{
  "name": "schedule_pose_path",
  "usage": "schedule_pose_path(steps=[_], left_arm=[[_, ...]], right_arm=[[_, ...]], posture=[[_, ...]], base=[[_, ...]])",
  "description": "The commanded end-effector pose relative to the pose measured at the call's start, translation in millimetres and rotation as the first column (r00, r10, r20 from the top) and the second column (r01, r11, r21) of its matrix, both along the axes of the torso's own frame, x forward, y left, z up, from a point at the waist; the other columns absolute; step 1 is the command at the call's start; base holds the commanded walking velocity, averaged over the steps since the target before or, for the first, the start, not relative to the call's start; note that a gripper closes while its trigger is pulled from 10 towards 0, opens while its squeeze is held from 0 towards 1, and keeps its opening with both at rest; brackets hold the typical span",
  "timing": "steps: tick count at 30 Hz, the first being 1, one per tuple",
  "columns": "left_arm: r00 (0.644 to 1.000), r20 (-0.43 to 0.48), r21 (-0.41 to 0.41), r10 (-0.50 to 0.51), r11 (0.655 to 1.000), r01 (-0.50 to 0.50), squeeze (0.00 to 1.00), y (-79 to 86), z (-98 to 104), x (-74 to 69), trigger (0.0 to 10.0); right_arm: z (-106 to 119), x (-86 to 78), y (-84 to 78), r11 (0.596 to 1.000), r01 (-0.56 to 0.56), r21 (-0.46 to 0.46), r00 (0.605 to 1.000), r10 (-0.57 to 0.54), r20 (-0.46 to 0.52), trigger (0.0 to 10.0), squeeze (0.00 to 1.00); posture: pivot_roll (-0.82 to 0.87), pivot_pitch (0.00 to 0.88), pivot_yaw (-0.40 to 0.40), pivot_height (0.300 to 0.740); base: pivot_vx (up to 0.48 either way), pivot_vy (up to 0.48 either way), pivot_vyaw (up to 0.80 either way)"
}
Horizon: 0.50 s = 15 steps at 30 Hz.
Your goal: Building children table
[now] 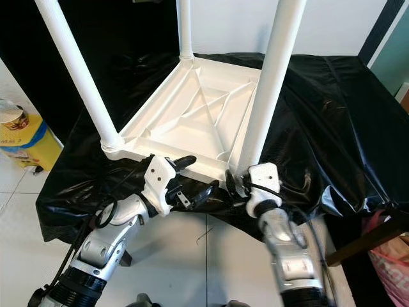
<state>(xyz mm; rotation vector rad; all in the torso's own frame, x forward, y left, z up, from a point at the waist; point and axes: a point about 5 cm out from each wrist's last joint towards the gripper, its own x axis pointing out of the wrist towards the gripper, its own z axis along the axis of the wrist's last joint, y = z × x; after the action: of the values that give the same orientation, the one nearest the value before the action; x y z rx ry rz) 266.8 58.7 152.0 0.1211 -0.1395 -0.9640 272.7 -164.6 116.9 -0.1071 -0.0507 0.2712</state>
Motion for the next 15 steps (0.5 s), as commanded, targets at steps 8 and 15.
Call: schedule_pose_path(steps=[8,15], left_arm=[[1.000,-0.001,0.003,-0.023,1.000,0.023,0.00,-3.1,0.3,0.2,10.0],[1.000,0.000,0.004,-0.024,1.000,0.024,0.00,-2.7,0.7,0.5,10.0]], right_arm=[[6.9,14.9,-3.3,0.970,-0.235,-0.054,0.972,0.235,-0.009,10.0,0.00],[8.9,24.4,6.8,0.941,-0.326,-0.093,0.945,0.326,-0.017,10.0,0.00]], posture=[[-0.04,0.047,-0.017,0.740],[-0.03,0.051,-0.012,0.740]], base=[[0.000,0.000,0.00],[0.000,0.000,0.00]])
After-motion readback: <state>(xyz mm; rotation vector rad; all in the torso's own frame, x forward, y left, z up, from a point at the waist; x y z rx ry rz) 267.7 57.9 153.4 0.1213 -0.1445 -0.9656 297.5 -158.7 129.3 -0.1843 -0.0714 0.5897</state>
